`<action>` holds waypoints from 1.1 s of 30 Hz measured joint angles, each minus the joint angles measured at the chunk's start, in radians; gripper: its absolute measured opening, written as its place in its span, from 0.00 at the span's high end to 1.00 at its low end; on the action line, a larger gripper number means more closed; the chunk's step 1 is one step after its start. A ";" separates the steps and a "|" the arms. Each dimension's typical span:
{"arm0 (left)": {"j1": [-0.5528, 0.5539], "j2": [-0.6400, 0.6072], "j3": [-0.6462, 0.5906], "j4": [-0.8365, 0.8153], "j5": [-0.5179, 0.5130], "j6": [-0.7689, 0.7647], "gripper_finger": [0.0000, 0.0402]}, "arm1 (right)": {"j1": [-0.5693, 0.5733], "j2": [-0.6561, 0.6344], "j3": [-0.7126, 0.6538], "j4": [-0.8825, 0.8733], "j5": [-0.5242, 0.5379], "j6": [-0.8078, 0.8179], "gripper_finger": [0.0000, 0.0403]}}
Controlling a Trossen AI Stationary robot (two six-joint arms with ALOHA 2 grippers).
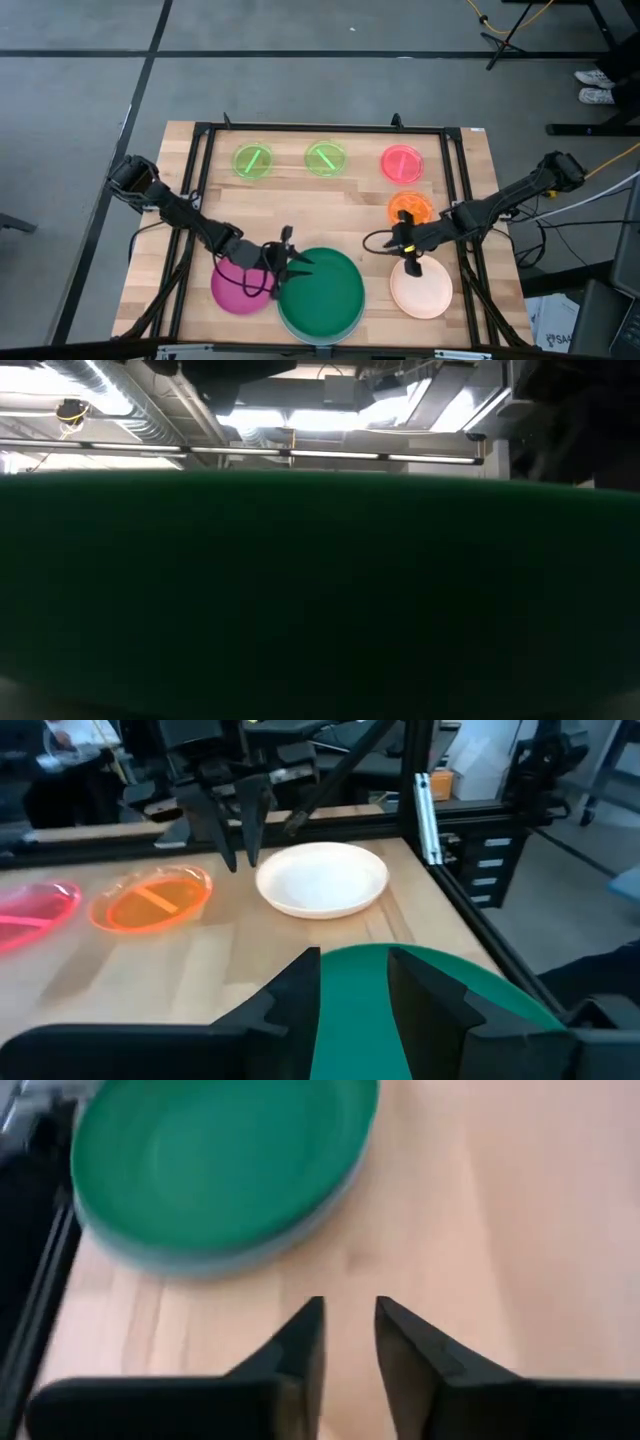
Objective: Stack plastic plates
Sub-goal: Stack the light orange plate on top of the green plate
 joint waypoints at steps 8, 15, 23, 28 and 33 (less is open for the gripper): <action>-0.020 0.001 0.000 -0.003 0.000 -0.090 0.72 | 0.050 0.000 0.014 -0.292 -0.178 0.196 0.64; -0.056 0.061 0.000 0.016 -0.030 -0.190 0.72 | 0.182 0.008 0.013 -0.439 -0.065 0.335 0.64; -0.046 0.108 0.000 0.013 -0.126 -0.304 0.72 | 0.287 0.011 0.004 -0.552 0.007 0.521 0.63; -0.045 0.108 0.000 0.014 -0.116 -0.308 0.72 | 0.287 0.011 -0.060 -0.491 -0.028 0.534 0.63; -0.037 0.108 0.000 0.014 -0.133 -0.305 0.72 | 0.287 0.011 -0.118 -0.460 -0.051 0.535 0.63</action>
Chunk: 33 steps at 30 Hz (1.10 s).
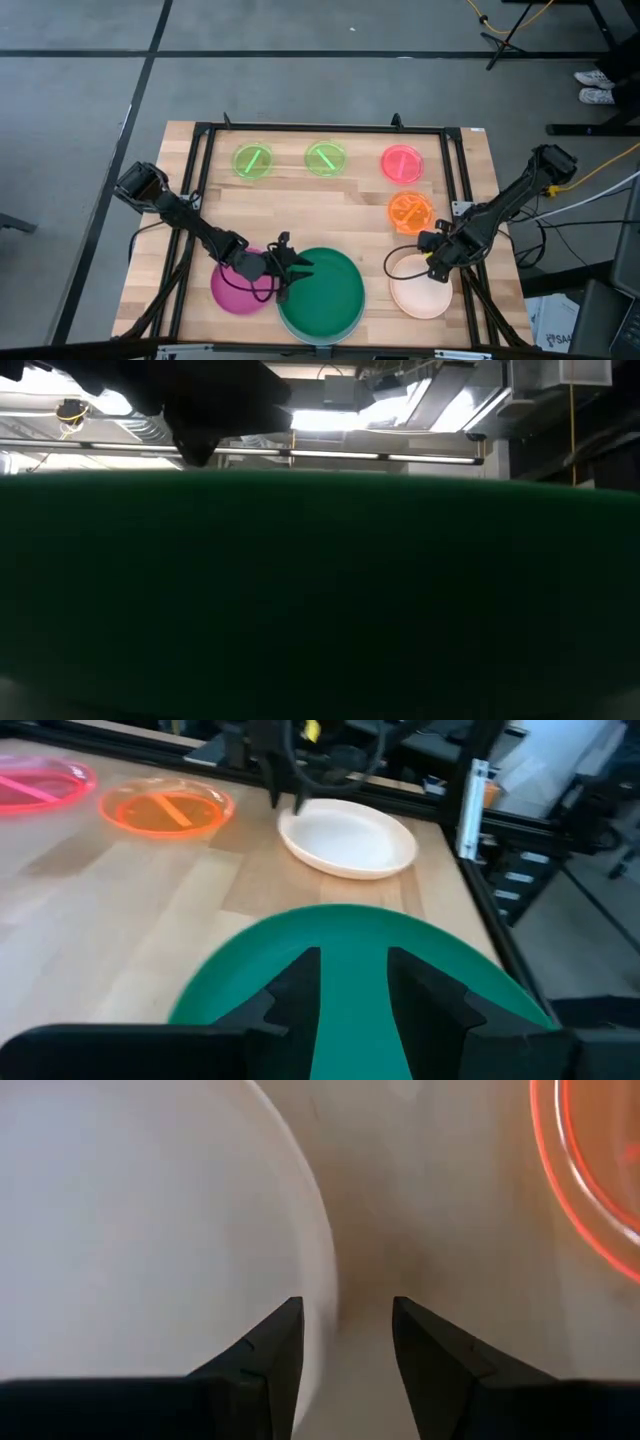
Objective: Stack plastic plates
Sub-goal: Stack the light orange plate on top of the green plate
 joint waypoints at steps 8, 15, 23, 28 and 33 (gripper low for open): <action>0.004 0.000 0.000 0.000 -0.053 0.000 0.72 | 0.000 0.000 -0.040 0.069 0.000 0.010 0.66; 0.003 0.000 0.000 -0.001 -0.061 0.020 0.72 | 0.000 -0.003 -0.070 0.091 0.014 0.090 0.85; -0.003 0.000 0.000 -0.001 -0.068 0.027 0.72 | 0.000 -0.006 -0.068 0.095 -0.005 0.086 0.98; -0.003 0.000 0.000 -0.001 -0.072 0.027 0.72 | 0.000 -0.032 -0.035 0.078 0.003 0.056 0.98; -0.003 0.000 0.000 -0.001 -0.074 0.027 0.72 | 0.000 -0.054 0.006 0.078 0.025 0.039 0.99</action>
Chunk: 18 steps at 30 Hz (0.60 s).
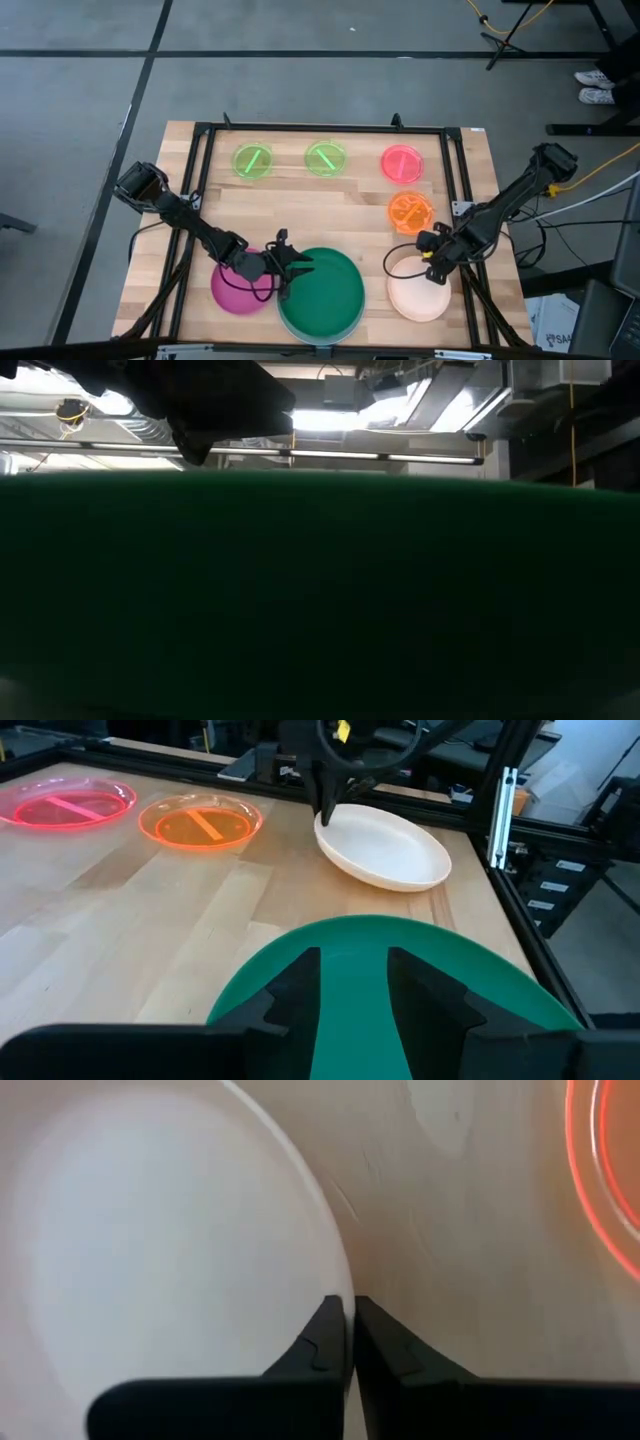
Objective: Stack plastic plates
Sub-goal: Stack the light orange plate on top of the green plate
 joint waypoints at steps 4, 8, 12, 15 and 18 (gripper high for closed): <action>0.000 0.000 0.000 0.000 -0.017 0.005 0.72 | 0.000 -0.005 0.037 0.003 0.021 0.001 1.00; 0.000 0.000 0.000 0.000 -0.025 0.026 0.72 | 0.000 -0.005 0.086 0.005 0.028 -0.004 1.00; 0.000 0.000 0.000 0.000 -0.025 0.026 0.72 | 0.000 -0.005 0.141 0.007 0.048 -0.041 1.00; -0.007 0.000 0.000 0.002 -0.026 0.026 0.72 | 0.000 -0.005 0.176 0.020 0.086 -0.053 1.00; -0.018 -0.001 0.000 0.008 -0.026 0.039 0.72 | 0.000 -0.005 0.187 0.092 0.123 -0.054 1.00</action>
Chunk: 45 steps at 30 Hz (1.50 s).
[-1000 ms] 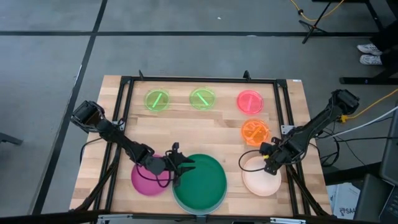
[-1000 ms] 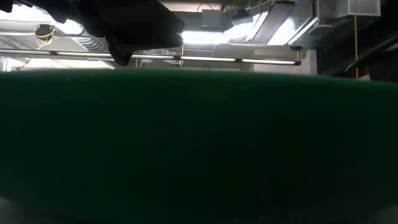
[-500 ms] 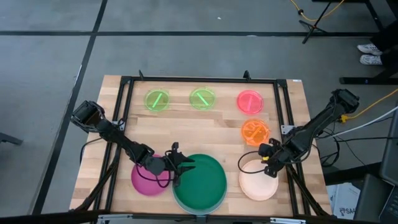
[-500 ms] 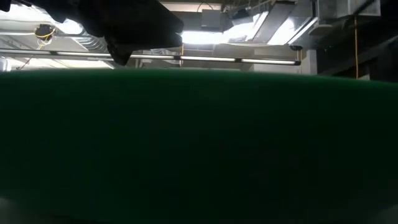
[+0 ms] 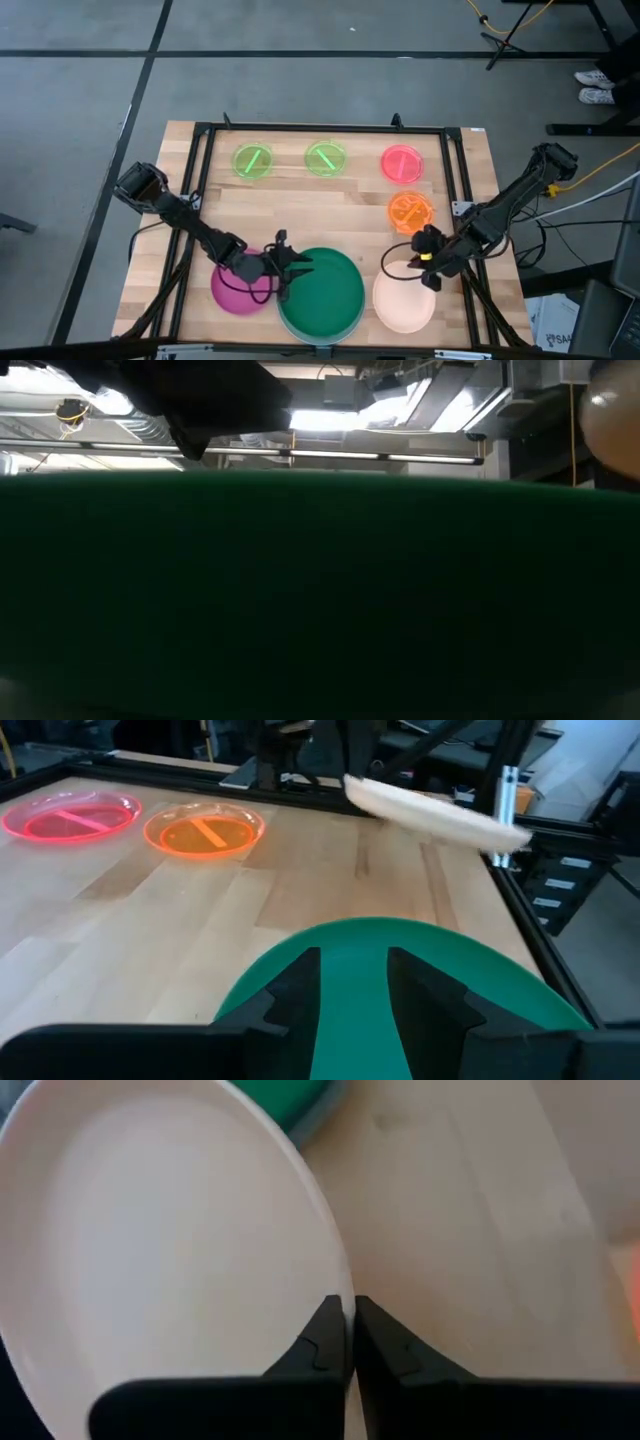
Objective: Stack plastic plates
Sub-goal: Stack the light orange plate on top of the green plate
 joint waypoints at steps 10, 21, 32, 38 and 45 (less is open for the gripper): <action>-0.021 -0.008 0.000 0.020 0.000 0.040 0.72 | 0.000 0.071 0.000 0.243 0.144 -0.002 1.00; -0.023 -0.008 0.000 0.056 0.001 0.060 0.72 | -0.139 0.309 0.001 0.540 0.077 -0.080 1.00; -0.023 -0.008 0.000 0.085 0.001 0.066 0.72 | -0.265 0.476 0.001 0.809 -0.019 -0.155 1.00; -0.024 -0.008 0.000 0.086 0.000 0.066 0.72 | -0.289 0.501 0.001 0.864 -0.010 -0.167 1.00; -0.028 -0.008 0.000 0.090 0.000 0.064 0.72 | -0.290 0.510 0.044 0.851 0.025 -0.194 1.00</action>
